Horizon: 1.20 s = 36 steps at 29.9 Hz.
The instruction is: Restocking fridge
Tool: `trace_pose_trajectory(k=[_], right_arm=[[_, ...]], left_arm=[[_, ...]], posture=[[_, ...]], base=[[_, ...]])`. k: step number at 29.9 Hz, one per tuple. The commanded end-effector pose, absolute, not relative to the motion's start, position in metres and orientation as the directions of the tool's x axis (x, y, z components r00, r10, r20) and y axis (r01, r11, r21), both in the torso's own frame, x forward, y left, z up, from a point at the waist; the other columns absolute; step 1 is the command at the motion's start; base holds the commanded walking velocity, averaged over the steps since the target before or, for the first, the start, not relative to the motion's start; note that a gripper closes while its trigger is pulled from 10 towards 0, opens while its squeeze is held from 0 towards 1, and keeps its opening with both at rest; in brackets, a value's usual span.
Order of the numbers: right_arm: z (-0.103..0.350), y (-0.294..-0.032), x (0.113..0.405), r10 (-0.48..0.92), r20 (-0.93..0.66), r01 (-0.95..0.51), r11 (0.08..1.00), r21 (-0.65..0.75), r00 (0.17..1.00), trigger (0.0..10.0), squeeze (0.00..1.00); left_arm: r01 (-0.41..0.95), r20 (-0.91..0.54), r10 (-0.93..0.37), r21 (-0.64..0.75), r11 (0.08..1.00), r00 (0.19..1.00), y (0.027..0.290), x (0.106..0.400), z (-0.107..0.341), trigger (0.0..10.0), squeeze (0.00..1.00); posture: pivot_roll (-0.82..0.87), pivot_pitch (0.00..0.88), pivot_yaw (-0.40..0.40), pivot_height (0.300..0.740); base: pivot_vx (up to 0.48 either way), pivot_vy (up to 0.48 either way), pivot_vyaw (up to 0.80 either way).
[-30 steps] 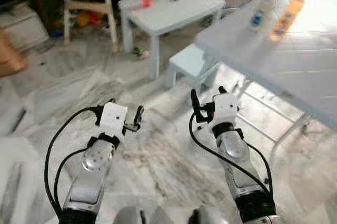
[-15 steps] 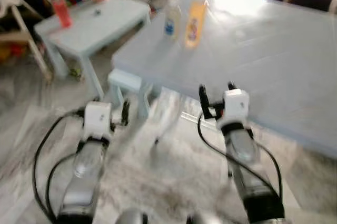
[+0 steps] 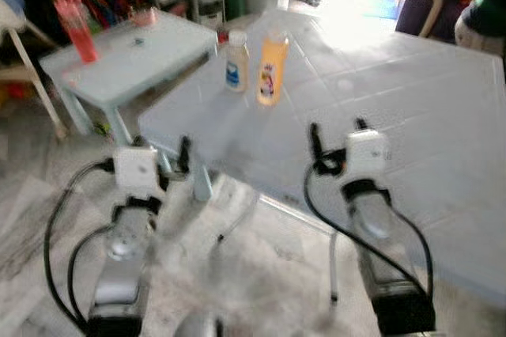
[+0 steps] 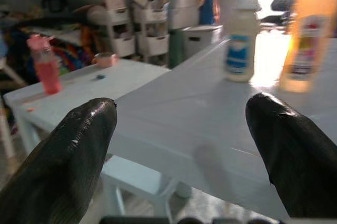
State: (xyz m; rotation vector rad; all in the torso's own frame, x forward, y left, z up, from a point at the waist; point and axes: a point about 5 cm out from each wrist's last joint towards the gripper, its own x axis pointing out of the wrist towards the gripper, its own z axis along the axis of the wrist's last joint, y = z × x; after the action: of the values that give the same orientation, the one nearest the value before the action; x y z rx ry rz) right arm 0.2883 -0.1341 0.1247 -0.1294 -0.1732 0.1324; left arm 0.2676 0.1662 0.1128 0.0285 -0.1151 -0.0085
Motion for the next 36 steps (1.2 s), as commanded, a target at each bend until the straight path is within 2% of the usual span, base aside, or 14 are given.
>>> trace_pose_trajectory(k=[1, 36], right_arm=[[0.1283, -0.1447, 0.2874, 0.112, 0.169, -0.086, 0.984, -0.154, 0.979, 10.0, 0.00], [0.1305, -0.1461, 0.2880, 0.113, 0.177, -0.086, 0.985, -0.150, 0.978, 10.0, 0.00]], left_arm=[[0.016, 0.145, -0.019, 0.022, 1.000, 0.989, 0.1632, 0.2695, 0.1206, 10.0, 0.00], [0.020, 0.148, -0.024, 0.025, 0.999, 0.989, 0.1639, 0.2697, 0.1210, 10.0, 0.00]], posture=[[0.06, 0.030, 0.016, 0.740], [0.05, 0.029, 0.022, 0.740]], base=[[0.000, 0.000, 0.00], [0.000, 0.000, 0.00]])
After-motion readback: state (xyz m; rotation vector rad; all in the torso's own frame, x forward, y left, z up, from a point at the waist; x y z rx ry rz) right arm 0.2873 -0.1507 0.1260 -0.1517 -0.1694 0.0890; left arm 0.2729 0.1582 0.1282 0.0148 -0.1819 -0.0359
